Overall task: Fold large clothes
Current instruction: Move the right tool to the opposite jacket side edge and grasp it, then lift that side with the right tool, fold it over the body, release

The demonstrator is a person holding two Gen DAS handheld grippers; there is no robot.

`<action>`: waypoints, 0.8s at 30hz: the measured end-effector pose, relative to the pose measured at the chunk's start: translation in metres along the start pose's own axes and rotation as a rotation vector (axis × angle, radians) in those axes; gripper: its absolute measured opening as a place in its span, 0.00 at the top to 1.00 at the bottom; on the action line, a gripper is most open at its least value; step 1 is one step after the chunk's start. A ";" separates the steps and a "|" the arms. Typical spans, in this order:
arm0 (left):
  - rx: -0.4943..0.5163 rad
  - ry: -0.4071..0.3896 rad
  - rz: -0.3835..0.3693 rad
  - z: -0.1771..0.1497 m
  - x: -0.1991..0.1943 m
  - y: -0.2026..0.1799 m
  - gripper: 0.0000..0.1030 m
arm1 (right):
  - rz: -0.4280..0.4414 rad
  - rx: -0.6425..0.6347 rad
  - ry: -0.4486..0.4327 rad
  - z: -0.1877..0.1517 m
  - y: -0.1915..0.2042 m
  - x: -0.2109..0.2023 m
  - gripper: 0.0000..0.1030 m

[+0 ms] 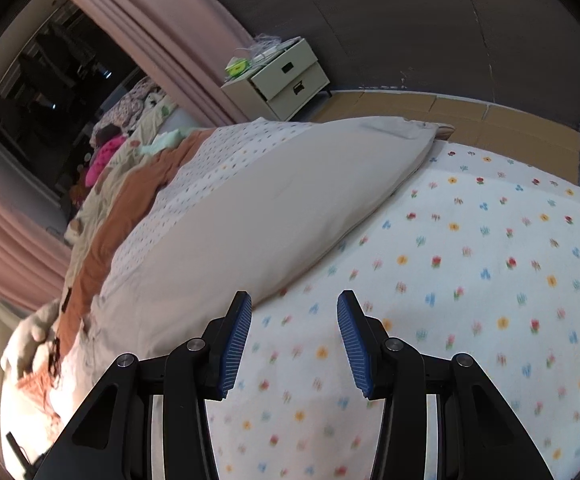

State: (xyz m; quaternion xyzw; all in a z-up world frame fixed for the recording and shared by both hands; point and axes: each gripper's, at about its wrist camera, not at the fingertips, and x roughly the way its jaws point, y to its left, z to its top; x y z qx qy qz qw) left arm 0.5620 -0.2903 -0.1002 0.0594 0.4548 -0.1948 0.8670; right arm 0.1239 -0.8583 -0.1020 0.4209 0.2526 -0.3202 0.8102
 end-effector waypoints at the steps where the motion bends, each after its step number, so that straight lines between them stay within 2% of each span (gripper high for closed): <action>1: 0.009 0.002 -0.004 0.000 0.003 -0.008 0.18 | 0.005 0.012 -0.002 0.004 -0.004 0.005 0.56; 6: 0.029 0.023 -0.020 0.001 0.018 -0.036 0.18 | 0.034 0.072 -0.020 0.021 -0.022 0.027 0.58; 15: 0.021 0.065 -0.037 -0.001 0.044 -0.066 0.18 | 0.019 0.132 -0.023 0.033 -0.045 0.058 0.64; 21: 0.031 0.078 -0.035 -0.009 0.049 -0.074 0.18 | 0.019 0.181 -0.026 0.046 -0.054 0.071 0.76; 22: 0.027 0.080 -0.036 -0.010 0.049 -0.073 0.18 | 0.024 0.185 -0.025 0.048 -0.054 0.073 0.86; 23: 0.021 0.082 -0.037 -0.012 0.049 -0.071 0.18 | 0.028 0.185 -0.022 0.050 -0.054 0.074 0.91; 24: 0.016 0.083 -0.038 -0.013 0.048 -0.070 0.18 | 0.032 0.183 -0.026 0.051 -0.052 0.073 0.92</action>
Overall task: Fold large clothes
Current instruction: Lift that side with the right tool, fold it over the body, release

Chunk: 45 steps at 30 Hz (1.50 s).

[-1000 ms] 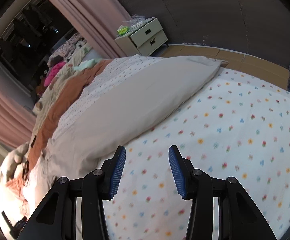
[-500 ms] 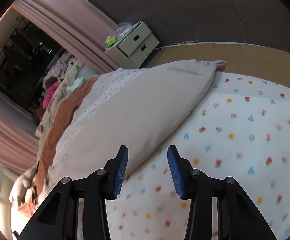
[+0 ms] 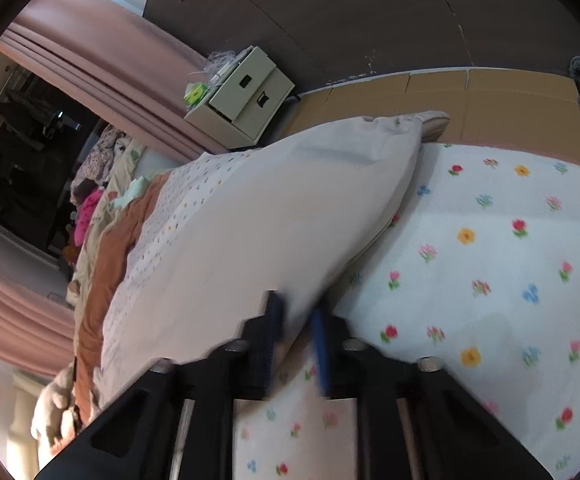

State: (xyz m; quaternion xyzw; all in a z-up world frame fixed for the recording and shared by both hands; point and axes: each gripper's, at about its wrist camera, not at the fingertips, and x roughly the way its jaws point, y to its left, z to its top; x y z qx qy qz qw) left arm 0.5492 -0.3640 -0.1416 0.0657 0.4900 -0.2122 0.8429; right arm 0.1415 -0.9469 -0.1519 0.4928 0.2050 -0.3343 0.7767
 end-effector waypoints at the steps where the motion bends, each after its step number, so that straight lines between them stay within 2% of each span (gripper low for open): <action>1: -0.006 -0.001 -0.002 -0.001 -0.001 0.002 0.18 | 0.006 -0.012 -0.012 0.001 0.004 -0.004 0.94; 6: -0.038 -0.016 -0.017 -0.005 -0.013 0.016 0.18 | 0.023 -0.156 -0.087 0.013 0.054 -0.038 0.95; 13: -0.100 -0.057 -0.049 -0.007 -0.037 0.042 0.18 | 0.058 -0.286 -0.142 0.024 0.132 -0.076 0.96; 18: -0.133 -0.079 -0.057 -0.012 -0.055 0.064 0.18 | 0.073 -0.381 -0.172 0.016 0.189 -0.097 0.96; 23: -0.181 -0.107 -0.070 -0.019 -0.075 0.090 0.18 | 0.119 -0.433 -0.165 -0.002 0.236 -0.110 0.96; 34: -0.252 -0.163 -0.061 -0.039 -0.121 0.144 0.18 | 0.262 -0.555 -0.088 -0.071 0.341 -0.127 0.96; 40: -0.273 -0.189 -0.052 -0.051 -0.138 0.170 0.18 | 0.328 -0.653 -0.019 -0.129 0.399 -0.122 0.96; 45: -0.308 -0.200 -0.047 -0.063 -0.147 0.197 0.18 | 0.349 -0.727 0.051 -0.183 0.428 -0.107 0.96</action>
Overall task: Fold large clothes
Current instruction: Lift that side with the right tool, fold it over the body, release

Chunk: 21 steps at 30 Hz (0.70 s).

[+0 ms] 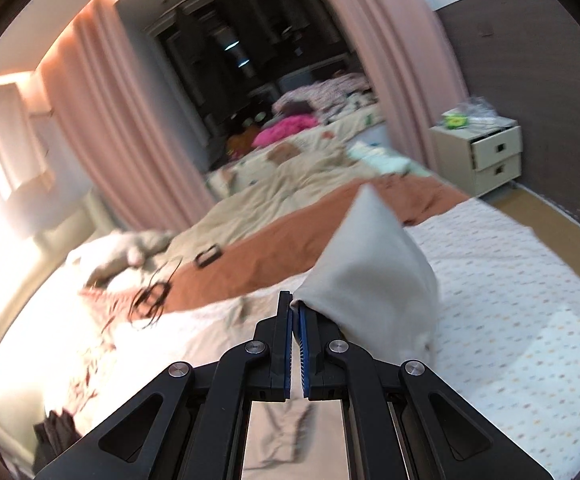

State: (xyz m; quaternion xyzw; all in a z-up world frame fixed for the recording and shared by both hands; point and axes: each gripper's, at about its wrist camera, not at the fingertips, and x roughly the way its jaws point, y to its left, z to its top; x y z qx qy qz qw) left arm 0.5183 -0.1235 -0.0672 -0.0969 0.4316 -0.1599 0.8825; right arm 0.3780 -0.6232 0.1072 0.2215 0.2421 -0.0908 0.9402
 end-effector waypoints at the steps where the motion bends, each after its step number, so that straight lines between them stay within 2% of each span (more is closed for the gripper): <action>1: -0.008 0.000 0.001 0.000 -0.002 0.006 0.18 | 0.008 -0.006 0.015 -0.006 0.007 0.007 0.96; 7: -0.047 -0.001 0.005 -0.005 -0.008 0.037 0.18 | 0.035 -0.022 0.089 -0.048 0.048 0.062 0.96; 12: -0.057 -0.009 0.026 -0.008 -0.017 0.061 0.18 | 0.044 -0.034 0.182 -0.098 0.081 0.112 0.96; 18: -0.105 -0.015 0.050 -0.015 -0.025 0.094 0.18 | 0.028 -0.081 0.282 -0.148 0.112 0.141 0.96; 19: -0.115 -0.014 0.049 -0.016 -0.024 0.098 0.18 | 0.022 -0.096 0.317 -0.155 0.116 0.144 0.94; 21: -0.131 -0.011 0.041 -0.019 -0.024 0.103 0.18 | 0.046 -0.123 0.407 -0.169 0.124 0.152 0.74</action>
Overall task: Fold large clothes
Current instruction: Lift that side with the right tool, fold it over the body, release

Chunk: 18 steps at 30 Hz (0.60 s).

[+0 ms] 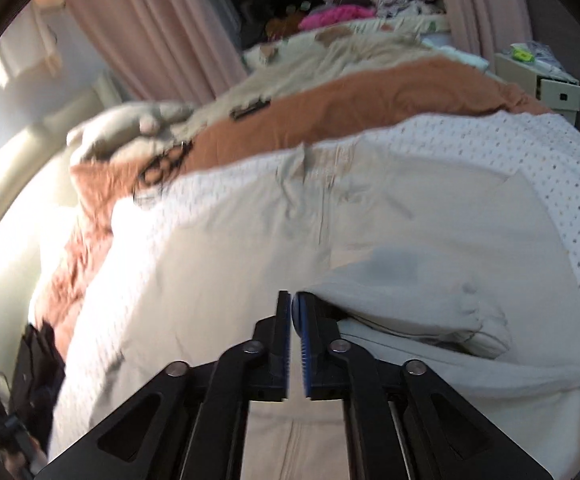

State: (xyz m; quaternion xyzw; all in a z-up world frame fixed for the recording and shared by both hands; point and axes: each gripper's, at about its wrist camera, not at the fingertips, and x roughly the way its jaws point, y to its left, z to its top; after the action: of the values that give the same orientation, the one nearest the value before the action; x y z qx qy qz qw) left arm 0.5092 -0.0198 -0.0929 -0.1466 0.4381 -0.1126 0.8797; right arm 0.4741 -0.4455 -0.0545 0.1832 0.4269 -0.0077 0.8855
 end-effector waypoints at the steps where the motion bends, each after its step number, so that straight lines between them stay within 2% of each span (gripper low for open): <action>1: -0.005 0.002 -0.006 -0.001 0.001 0.001 0.18 | 0.025 -0.013 0.042 -0.007 0.002 0.004 0.47; 2: -0.007 0.004 -0.012 -0.003 0.001 0.000 0.18 | 0.042 -0.028 0.074 -0.016 0.004 0.007 0.32; 3: -0.006 0.005 -0.018 -0.005 0.002 -0.001 0.18 | 0.039 -0.042 0.088 -0.023 0.004 0.007 0.31; 6: 0.007 0.012 -0.033 -0.010 0.004 -0.006 0.18 | 0.028 -0.054 0.125 -0.042 -0.005 -0.001 0.31; 9: 0.015 0.019 -0.046 -0.014 0.007 -0.013 0.18 | 0.043 0.009 0.129 -0.053 -0.028 -0.019 0.31; 13: 0.033 0.030 -0.064 -0.019 0.013 -0.023 0.18 | -0.015 0.052 0.087 -0.052 -0.055 -0.042 0.31; 15: 0.037 0.036 -0.068 -0.021 0.016 -0.025 0.18 | -0.055 0.082 0.079 -0.047 -0.067 -0.046 0.31; 18: 0.034 0.045 -0.066 -0.023 0.020 -0.024 0.18 | -0.068 0.134 0.063 -0.040 -0.080 -0.043 0.31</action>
State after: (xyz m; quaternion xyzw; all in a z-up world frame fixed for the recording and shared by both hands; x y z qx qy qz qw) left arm 0.5003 -0.0520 -0.1124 -0.1433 0.4506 -0.1523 0.8679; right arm 0.4026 -0.5133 -0.0701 0.2276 0.4593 -0.0605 0.8565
